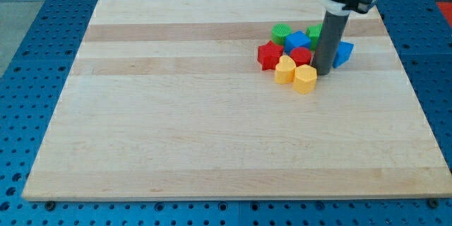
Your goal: Move the red star vertically below the red circle
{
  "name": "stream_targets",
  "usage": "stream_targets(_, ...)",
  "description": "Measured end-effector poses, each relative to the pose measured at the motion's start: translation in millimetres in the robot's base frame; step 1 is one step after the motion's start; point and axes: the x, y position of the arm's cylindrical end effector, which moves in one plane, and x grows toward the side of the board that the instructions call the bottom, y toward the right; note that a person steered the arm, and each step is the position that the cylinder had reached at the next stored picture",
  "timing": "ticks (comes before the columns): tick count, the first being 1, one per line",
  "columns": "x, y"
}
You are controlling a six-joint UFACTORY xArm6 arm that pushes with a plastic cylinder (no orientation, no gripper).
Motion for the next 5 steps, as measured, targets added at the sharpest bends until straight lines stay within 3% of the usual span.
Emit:
stream_targets(1, -20.8, -46.0)
stream_targets(4, -27.1, -93.2)
stream_targets(5, -52.5, -79.3)
